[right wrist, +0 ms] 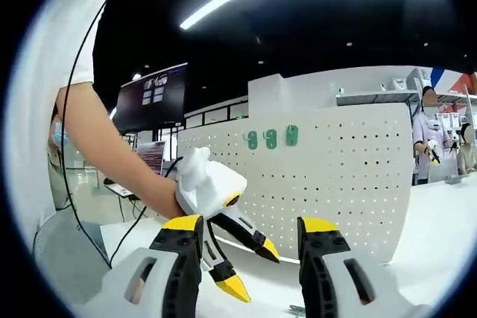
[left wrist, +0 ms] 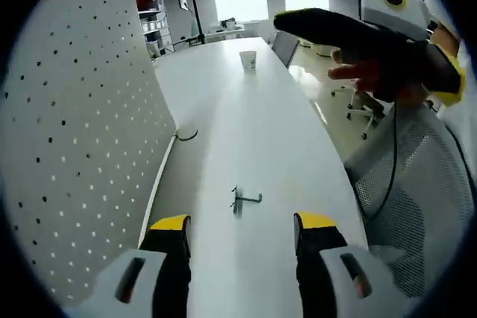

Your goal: Insert the hook assembly into the mounting plate slot until the hook locks in place.

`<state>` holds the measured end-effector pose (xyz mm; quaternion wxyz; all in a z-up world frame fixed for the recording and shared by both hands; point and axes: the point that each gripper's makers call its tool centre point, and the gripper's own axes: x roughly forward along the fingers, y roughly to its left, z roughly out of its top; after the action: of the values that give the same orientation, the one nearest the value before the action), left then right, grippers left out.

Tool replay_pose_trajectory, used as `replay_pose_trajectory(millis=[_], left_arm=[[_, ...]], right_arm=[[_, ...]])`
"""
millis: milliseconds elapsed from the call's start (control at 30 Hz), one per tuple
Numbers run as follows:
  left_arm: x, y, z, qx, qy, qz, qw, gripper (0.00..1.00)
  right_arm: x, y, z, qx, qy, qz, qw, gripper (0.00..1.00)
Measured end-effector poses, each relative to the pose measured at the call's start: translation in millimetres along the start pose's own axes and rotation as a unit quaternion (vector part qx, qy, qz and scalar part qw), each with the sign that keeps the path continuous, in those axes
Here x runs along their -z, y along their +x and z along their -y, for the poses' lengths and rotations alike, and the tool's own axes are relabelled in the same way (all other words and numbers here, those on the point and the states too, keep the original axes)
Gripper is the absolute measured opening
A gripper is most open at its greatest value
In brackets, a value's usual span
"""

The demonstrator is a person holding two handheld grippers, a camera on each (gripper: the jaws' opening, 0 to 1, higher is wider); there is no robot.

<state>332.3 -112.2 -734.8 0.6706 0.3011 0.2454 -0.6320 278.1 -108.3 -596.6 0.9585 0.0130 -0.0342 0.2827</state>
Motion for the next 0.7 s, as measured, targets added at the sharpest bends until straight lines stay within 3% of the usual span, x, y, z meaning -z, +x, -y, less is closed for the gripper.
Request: replay_pose_trajectory(millis=[500, 700], left_arm=[[-3.4, 41, -3.2, 0.031, 0.017, -0.029, 0.999, 0.55], [6.4, 56, -0.5, 0.047, 0.027, -0.054, 0.997, 0.54]], right_arm=[[-2.0, -2, 6, 0.01, 0.006, 0.005, 0.9999, 0.49], [-2.7, -4, 9, 0.015, 0.012, 0.009, 0.9998, 0.49]])
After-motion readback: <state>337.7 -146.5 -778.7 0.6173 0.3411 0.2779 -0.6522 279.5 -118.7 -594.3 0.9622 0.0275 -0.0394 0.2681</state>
